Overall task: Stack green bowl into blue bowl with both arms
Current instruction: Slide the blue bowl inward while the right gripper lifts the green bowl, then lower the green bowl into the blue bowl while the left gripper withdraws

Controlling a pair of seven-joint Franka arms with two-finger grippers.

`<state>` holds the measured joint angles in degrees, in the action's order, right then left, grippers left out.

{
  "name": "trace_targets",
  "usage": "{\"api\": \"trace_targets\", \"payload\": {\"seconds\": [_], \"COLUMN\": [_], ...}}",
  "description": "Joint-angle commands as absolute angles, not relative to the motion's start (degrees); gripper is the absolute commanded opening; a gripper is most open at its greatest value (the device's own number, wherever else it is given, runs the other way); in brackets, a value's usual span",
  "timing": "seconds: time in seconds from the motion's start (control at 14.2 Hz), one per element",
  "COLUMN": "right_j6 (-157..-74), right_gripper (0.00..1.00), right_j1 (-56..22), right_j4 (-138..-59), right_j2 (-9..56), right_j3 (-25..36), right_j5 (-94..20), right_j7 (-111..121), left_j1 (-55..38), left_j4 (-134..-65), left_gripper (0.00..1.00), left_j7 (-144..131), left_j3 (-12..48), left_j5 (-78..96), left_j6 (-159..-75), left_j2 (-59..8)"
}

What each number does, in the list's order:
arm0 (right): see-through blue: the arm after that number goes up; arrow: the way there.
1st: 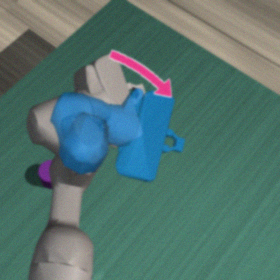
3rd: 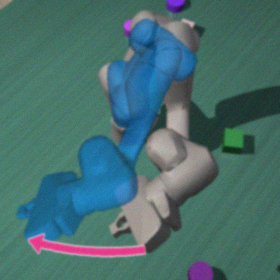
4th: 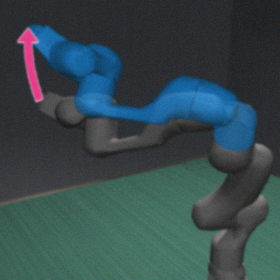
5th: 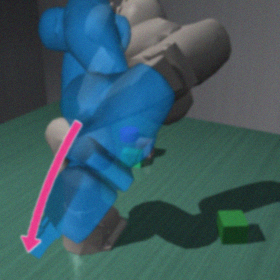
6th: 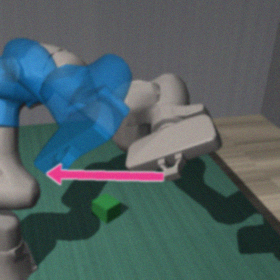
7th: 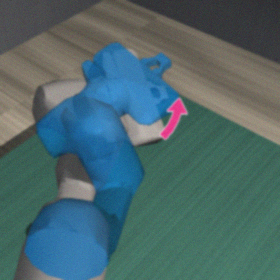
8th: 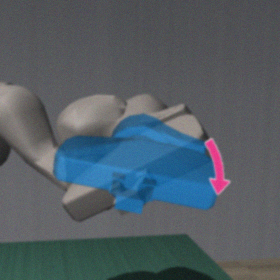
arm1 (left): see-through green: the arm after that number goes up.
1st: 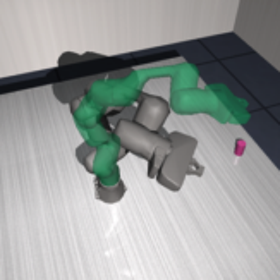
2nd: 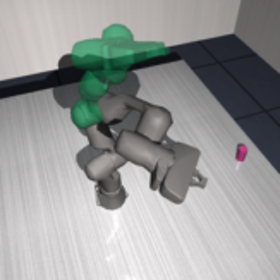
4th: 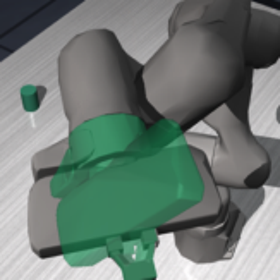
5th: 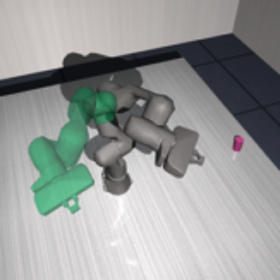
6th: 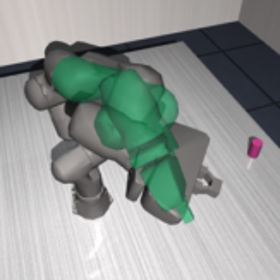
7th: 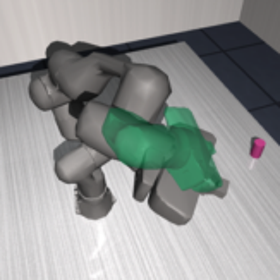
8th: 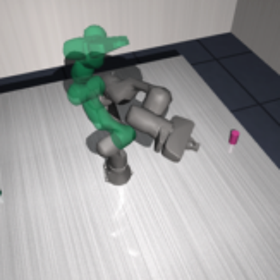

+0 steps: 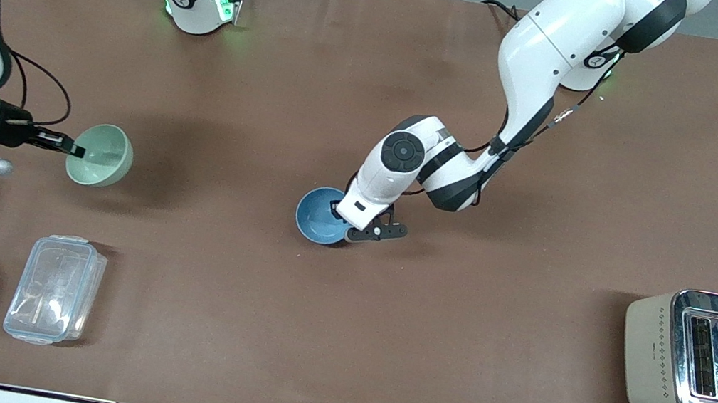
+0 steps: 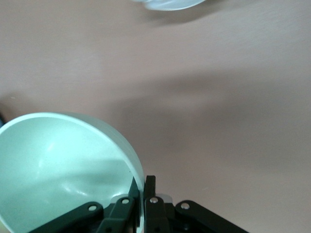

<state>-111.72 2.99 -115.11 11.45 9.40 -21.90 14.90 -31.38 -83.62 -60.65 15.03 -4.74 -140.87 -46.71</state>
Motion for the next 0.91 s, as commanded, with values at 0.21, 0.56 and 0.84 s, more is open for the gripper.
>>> {"api": "trace_targets", "payload": {"seconds": [0.21, 0.56, 0.84], "right_j6": [-114.1, -122.5, -131.1], "right_gripper": [0.02, 0.01, 0.01], "right_j1": [3.1, 3.0, 2.7], "right_j4": [-116.5, -116.5, -116.5], "right_j2": [8.1, 9.7, 14.5], "right_j3": [-8.5, -21.3, -27.6], "right_j5": [-18.6, -17.9, -15.3], "right_j7": [-11.7, -30.0, -40.4], "left_j1": [-21.1, -11.3, -2.9], "left_j4": [-84.1, -84.5, -84.8], "left_gripper": [1.00, 1.00, 1.00], "left_j7": [-58.0, -44.5, -28.3], "left_j3": [14.6, 14.6, 15.0], "left_j5": [-8.4, -8.4, -7.7], "left_j6": [-126.0, -112.6, -103.7], "left_j2": [-31.8, -21.6, -14.6]}}
